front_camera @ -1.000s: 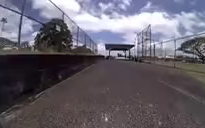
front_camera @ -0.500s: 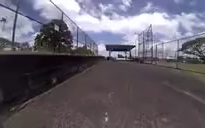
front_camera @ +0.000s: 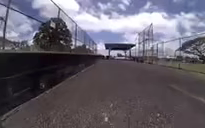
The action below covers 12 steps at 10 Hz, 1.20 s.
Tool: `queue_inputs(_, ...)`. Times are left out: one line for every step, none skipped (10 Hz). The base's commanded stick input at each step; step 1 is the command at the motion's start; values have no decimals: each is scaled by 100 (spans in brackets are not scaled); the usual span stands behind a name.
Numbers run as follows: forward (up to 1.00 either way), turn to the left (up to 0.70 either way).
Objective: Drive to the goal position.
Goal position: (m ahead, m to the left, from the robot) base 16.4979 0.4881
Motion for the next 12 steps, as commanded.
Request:
queue_inputs(70,0)
queue_inputs(70,0)
queue_inputs(70,0)
queue_inputs(70,0)
queue_inputs(70,0)
queue_inputs(70,0)
queue_inputs(70,0)
queue_inputs(70,-1)
queue_inputs(70,-5)
queue_inputs(70,-9)
queue_inputs(70,-11)
queue_inputs(70,-11)
